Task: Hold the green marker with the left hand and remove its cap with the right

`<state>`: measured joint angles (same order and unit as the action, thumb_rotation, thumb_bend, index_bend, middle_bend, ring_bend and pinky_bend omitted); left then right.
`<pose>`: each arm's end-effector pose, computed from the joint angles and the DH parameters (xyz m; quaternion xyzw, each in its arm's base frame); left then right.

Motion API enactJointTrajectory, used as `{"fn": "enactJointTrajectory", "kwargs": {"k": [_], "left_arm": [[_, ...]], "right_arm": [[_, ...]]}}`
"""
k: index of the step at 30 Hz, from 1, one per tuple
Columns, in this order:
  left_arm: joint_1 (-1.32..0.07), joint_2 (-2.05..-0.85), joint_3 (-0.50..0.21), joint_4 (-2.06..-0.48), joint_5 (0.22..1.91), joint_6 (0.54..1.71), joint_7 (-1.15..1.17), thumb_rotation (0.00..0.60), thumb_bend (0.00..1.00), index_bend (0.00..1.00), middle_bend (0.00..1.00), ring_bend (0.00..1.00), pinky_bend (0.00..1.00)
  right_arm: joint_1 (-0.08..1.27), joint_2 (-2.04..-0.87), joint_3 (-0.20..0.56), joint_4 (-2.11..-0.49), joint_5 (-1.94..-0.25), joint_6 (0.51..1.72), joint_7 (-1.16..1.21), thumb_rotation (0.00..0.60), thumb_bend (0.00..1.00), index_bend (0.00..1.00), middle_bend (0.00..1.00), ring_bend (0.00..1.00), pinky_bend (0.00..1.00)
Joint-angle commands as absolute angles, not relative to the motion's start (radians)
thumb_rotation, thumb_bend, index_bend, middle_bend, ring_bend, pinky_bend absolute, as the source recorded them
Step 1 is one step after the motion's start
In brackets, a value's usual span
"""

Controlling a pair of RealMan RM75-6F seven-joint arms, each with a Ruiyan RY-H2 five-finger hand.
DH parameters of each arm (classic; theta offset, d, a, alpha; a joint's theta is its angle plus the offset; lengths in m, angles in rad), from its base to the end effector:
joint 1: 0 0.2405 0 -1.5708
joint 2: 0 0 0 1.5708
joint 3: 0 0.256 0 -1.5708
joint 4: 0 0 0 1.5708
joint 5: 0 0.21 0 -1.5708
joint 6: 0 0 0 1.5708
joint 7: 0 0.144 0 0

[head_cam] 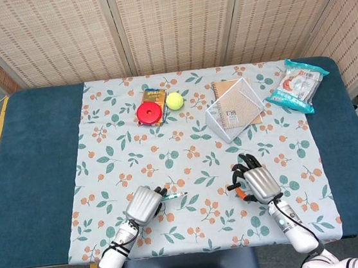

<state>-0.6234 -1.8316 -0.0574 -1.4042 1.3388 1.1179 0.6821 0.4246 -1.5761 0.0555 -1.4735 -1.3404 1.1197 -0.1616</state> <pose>-0.1233 0.2623 -0.0927 -0.8039 -0.2380 -0.3575 0.4114 -0.2249 -0.2563 -0.0223 0.6893 -0.4558 0.3807 0.4148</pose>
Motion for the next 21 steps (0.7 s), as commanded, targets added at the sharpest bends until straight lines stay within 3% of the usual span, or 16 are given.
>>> {"fn": "enactJointTrajectory", "kwargs": {"k": [1, 4, 8, 10, 17, 20, 21], "left_arm": [[-0.632, -1.839, -0.051, -1.372, 1.351, 1.091, 0.626, 0.600, 0.54, 0.47, 0.57, 0.90, 0.97], [-0.638, -1.845, -0.049, -1.346, 1.365, 1.080, 0.589, 0.600, 0.53, 0.39, 0.46, 0.90, 0.97], [-0.643, -1.845, -0.054, -1.336, 1.362, 1.064, 0.567, 0.600, 0.50, 0.27, 0.31, 0.90, 0.97], [-0.644, -1.840, -0.054, -1.339, 1.360, 1.055, 0.555, 0.600, 0.49, 0.23, 0.26, 0.89, 0.97], [-0.631, -1.764, -0.048, -1.451, 1.390, 1.083, 0.520, 0.600, 0.48, 0.13, 0.18, 0.87, 0.97], [-0.596, -1.653, -0.022, -1.583, 1.468, 1.164, 0.463, 0.600, 0.47, 0.09, 0.15, 0.72, 0.94], [-0.578, -1.603, -0.005, -1.622, 1.504, 1.199, 0.434, 0.600, 0.47, 0.08, 0.14, 0.58, 0.88]], "right_arm": [[0.433, -1.599, 0.047, -1.442, -1.347, 1.098, -0.147, 0.600, 0.41, 0.50, 0.18, 0.00, 0.00], [0.434, -1.607, 0.042, -1.427, -1.366, 1.102, -0.139, 0.600, 0.41, 0.40, 0.16, 0.00, 0.00], [0.432, -1.601, 0.037, -1.436, -1.343, 1.080, -0.164, 0.600, 0.41, 0.15, 0.09, 0.00, 0.00], [0.432, -1.591, 0.038, -1.455, -1.328, 1.070, -0.177, 0.600, 0.41, 0.08, 0.06, 0.00, 0.00], [0.409, -1.507, 0.030, -1.573, -1.341, 1.113, -0.214, 0.600, 0.41, 0.00, 0.02, 0.00, 0.00], [0.369, -1.391, -0.014, -1.685, -1.393, 1.179, -0.270, 0.600, 0.40, 0.00, 0.00, 0.00, 0.00], [0.353, -1.339, -0.036, -1.728, -1.403, 1.194, -0.291, 0.600, 0.39, 0.00, 0.00, 0.00, 0.00]]}}
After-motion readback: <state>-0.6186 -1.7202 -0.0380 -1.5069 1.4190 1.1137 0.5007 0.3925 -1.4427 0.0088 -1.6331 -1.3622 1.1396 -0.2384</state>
